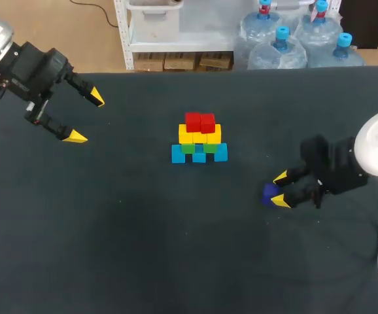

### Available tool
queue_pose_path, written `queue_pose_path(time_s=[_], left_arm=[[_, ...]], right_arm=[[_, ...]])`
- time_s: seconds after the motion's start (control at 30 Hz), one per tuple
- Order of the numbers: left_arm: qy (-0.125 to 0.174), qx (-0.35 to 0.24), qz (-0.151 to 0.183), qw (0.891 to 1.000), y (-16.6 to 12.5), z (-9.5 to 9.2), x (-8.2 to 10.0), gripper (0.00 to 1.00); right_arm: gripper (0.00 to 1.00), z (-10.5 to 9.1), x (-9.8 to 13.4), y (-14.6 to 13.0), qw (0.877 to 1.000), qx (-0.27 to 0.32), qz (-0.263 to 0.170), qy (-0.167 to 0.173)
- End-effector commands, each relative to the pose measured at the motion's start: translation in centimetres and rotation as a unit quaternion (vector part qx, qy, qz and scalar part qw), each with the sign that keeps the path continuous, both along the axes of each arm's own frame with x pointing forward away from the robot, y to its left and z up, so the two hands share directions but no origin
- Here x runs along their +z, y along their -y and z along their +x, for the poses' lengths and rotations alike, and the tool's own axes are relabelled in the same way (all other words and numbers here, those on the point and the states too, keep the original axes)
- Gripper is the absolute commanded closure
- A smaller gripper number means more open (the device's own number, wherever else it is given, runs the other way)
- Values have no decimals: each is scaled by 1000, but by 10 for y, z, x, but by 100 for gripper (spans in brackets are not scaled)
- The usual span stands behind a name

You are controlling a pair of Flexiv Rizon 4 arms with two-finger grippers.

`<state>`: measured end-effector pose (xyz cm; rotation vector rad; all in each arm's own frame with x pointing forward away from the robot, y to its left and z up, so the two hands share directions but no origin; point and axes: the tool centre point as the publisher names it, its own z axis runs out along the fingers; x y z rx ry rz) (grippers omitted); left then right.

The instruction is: Place the blue cubes, place green cubes on the blue cubes, place the yellow cubes on the green cubes, then place the red cubes on the yellow cubes, and place purple cube on the red cubes.

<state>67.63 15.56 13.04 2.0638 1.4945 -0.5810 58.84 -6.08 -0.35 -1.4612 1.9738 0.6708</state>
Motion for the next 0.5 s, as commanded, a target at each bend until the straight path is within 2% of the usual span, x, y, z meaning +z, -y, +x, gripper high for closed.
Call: queue_pose_path(time_s=[0.03, 0.17, 0.23, 0.27, 0.5], left_arm=[[2, 0, -1, 1000, -1, -1, -1, 0], [2, 0, -1, 1000, -1, -1, -1, 0], [2, 0, -1, 1000, -1, -1, -1, 0], [2, 0, -1, 1000, -1, -1, -1, 0], [2, 0, -1, 1000, -1, -1, -1, 0]], right_arm=[[56, 3, -3, -1, 1000, 2, 3, -1], [71, 3, -3, 0, 1000, 3, 3, -2], [96, 3, -3, 0, 1000, 3, 2, -2], [100, 3, -3, 0, 1000, 3, 2, -2], [100, 4, 5, 4, 1000, 13, -1, -7]])
